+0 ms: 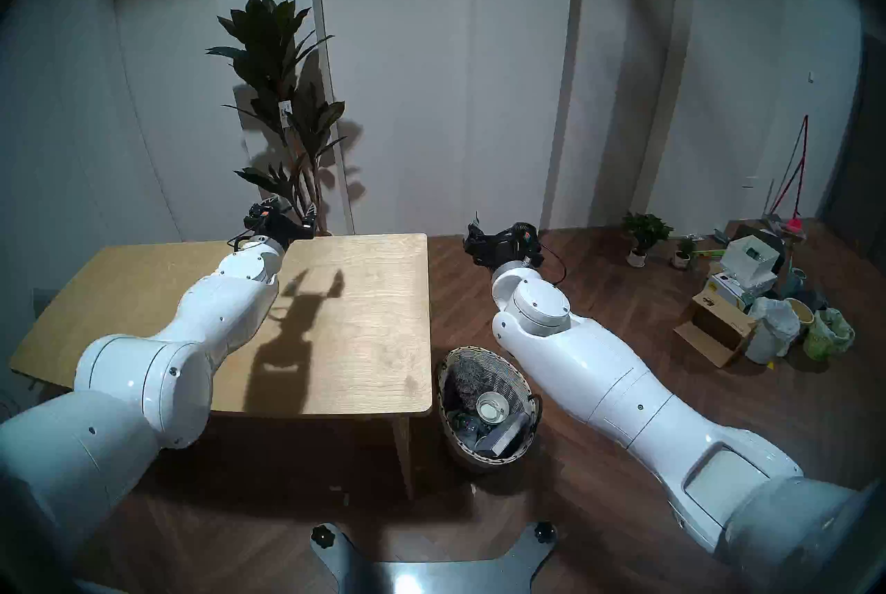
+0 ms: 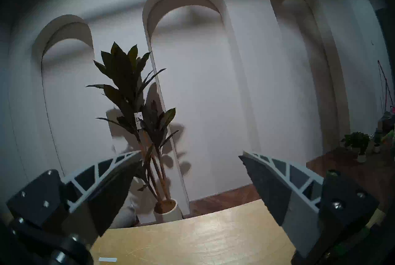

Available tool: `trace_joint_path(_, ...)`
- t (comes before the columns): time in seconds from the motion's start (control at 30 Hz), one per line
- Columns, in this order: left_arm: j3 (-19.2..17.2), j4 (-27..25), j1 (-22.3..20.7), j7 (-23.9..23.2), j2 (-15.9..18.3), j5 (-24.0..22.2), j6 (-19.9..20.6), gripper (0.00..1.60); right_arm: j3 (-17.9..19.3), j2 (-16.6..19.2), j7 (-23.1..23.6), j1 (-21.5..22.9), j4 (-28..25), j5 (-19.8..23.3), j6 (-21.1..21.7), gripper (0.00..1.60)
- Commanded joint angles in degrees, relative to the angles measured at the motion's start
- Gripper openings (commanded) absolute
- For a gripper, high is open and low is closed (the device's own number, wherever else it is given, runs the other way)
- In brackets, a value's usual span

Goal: Load the items into the basket from the rear

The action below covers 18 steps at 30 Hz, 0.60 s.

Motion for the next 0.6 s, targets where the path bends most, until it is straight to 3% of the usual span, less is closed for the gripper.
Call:
trace_joint_path(0.0, -0.06, -2.64, -0.17, -0.58, 1.54, 0.20, -1.92, 1.60, 0.01, -3.24, -0.33, 4.78, 1.90, -0.79, 0.59, 1.60)
trace_joint_path(0.57, -0.27, -5.46, 2.17, -3.93, 2.18, 0.48, -3.41, 1.60, -1.99, -8.25, -1.99, 9.30, 10.20, -2.12, 3.32, 1.60)
